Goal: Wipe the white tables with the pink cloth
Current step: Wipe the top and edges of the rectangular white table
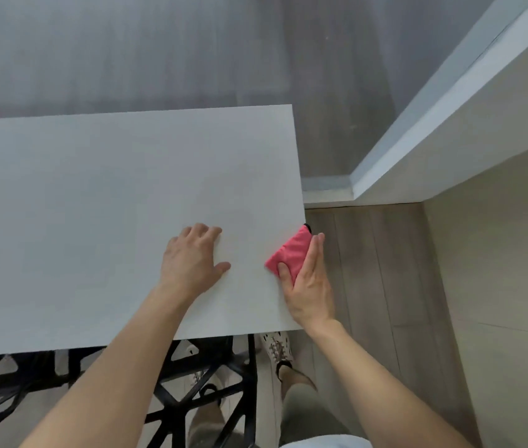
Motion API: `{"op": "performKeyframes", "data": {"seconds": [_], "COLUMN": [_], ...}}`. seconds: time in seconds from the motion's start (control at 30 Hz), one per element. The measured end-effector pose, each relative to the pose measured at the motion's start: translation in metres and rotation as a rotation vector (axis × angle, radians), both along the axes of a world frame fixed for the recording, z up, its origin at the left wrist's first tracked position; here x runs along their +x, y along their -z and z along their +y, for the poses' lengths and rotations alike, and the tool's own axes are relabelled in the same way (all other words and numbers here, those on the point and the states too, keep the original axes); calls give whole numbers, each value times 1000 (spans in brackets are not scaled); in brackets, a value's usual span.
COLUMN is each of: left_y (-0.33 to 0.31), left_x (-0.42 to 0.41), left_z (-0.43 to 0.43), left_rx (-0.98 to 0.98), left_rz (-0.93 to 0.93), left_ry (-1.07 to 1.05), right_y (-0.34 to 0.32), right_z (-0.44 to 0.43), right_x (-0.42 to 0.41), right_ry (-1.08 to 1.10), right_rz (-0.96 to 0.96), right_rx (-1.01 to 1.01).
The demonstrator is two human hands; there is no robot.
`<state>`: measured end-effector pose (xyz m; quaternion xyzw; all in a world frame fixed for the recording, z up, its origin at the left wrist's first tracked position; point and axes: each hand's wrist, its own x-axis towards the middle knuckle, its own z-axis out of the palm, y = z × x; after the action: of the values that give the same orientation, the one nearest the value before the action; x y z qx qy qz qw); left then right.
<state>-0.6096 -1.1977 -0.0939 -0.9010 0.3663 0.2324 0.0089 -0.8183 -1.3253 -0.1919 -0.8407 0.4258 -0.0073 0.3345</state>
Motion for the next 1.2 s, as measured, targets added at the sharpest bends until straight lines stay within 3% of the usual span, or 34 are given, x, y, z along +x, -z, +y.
{"op": "performKeyframes", "data": {"seconds": [0.07,0.2,0.27,0.57,0.9,1.1,1.2], "left_y": [-1,0,5,24,17,16,15], "left_x": [8,31,46,75,71,69,69], "left_z": [-26,-81,-109,-140,-146,-148,-148], "left_rx": [51,86,107,211,253,285,295], "left_rz": [24,17,7,73,77,67,65], "left_ry": [61,153,183,196,210,223,234], "right_y": [1,2,0,6,-3,2,4], "right_z": [-6,-36,-58,-205,-89,-205,-215], "right_x": [10,38,63,249,99,235,251], "right_ry": [90,137,153,155,123,71,61], "right_rz": [16,-58,-92,-257,-433,-347,-365], "right_rx": [107,-62,-16,100,209,194,172]}}
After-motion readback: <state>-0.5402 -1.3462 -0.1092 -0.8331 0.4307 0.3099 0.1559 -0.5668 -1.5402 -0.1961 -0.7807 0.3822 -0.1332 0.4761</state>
